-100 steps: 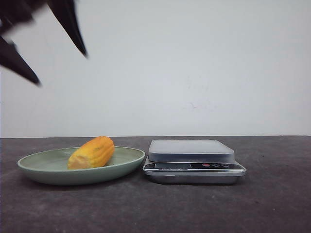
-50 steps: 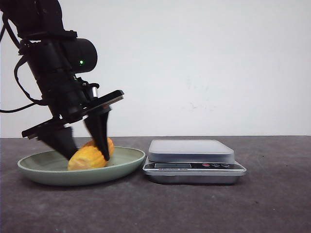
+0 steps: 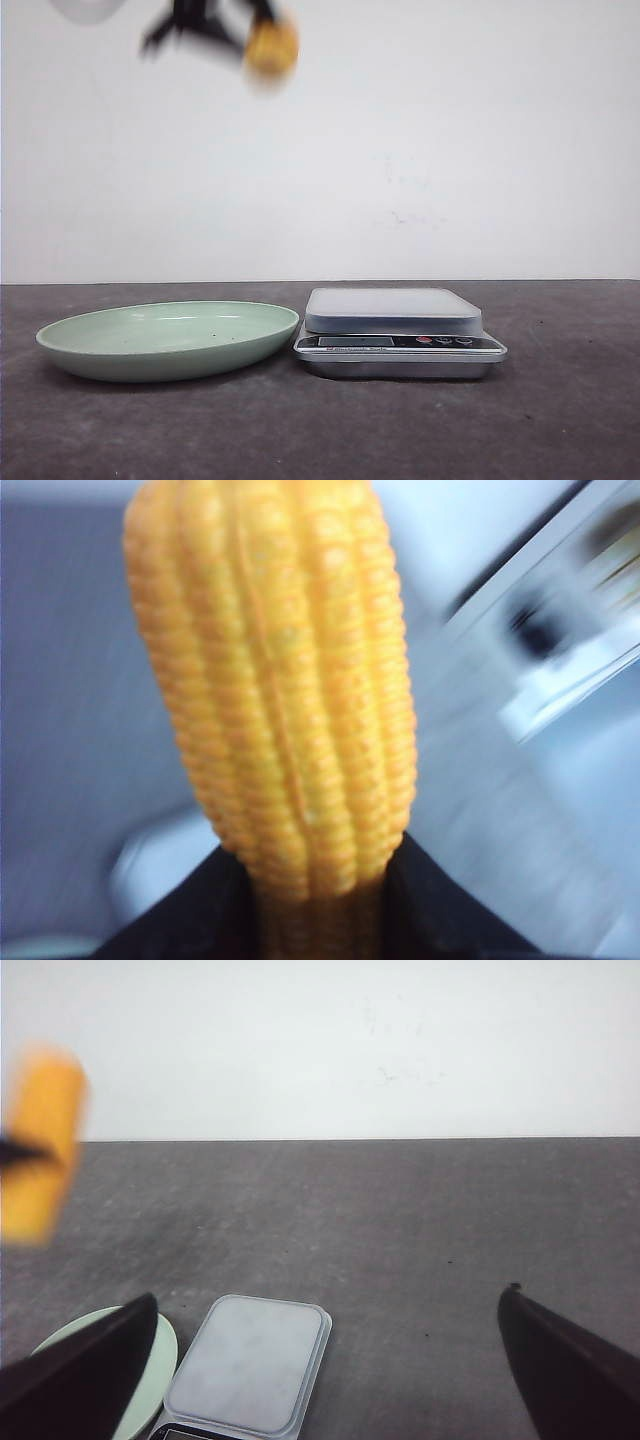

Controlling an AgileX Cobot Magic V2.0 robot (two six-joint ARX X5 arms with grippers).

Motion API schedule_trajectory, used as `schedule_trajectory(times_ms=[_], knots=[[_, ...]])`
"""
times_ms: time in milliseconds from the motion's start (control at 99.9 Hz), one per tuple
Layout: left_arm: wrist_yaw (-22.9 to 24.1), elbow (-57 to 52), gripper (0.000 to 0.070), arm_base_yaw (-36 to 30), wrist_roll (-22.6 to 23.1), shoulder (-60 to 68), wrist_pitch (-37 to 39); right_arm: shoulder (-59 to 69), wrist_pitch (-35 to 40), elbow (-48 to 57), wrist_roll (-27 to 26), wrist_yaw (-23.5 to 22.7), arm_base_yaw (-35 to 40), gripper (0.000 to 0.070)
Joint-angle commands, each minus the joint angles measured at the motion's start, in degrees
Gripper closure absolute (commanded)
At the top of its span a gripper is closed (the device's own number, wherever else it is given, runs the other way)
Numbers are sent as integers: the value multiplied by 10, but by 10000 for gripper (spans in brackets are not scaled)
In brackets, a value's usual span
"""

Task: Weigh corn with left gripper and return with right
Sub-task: 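Lift the corn with the left gripper and carry it over the scale, then lower the corn onto the scale pan and open the left gripper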

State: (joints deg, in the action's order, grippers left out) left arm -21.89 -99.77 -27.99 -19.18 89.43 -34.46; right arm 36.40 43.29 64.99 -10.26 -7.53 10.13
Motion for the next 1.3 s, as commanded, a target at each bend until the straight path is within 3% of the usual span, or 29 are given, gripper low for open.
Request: schedule_trajectory(times_ms=[0, 130, 360, 851, 1191, 1231, 1291], knots=[[-2, -44, 700, -7, -13, 19, -4, 2, -6, 6, 7, 1, 2, 0], [5, -99, 700, -18, -15, 20, -3, 2, -6, 6, 7, 0, 2, 0], [58, -104, 700, -38, -9, 46, -21, 2, -2, 6, 6, 0, 2, 0], [52, -104, 700, -99, -36, 314, -111, 2, 16, 6, 6, 0, 2, 0], [51, -104, 699, -121, -66, 389, -127, 2, 47, 6, -10, 0, 2, 0], [52, -104, 672, -122, -75, 391, -127, 2, 48, 6, -14, 0, 2, 0], [52, -104, 544, -122, -86, 393, -127, 2, 48, 6, -15, 0, 2, 0]])
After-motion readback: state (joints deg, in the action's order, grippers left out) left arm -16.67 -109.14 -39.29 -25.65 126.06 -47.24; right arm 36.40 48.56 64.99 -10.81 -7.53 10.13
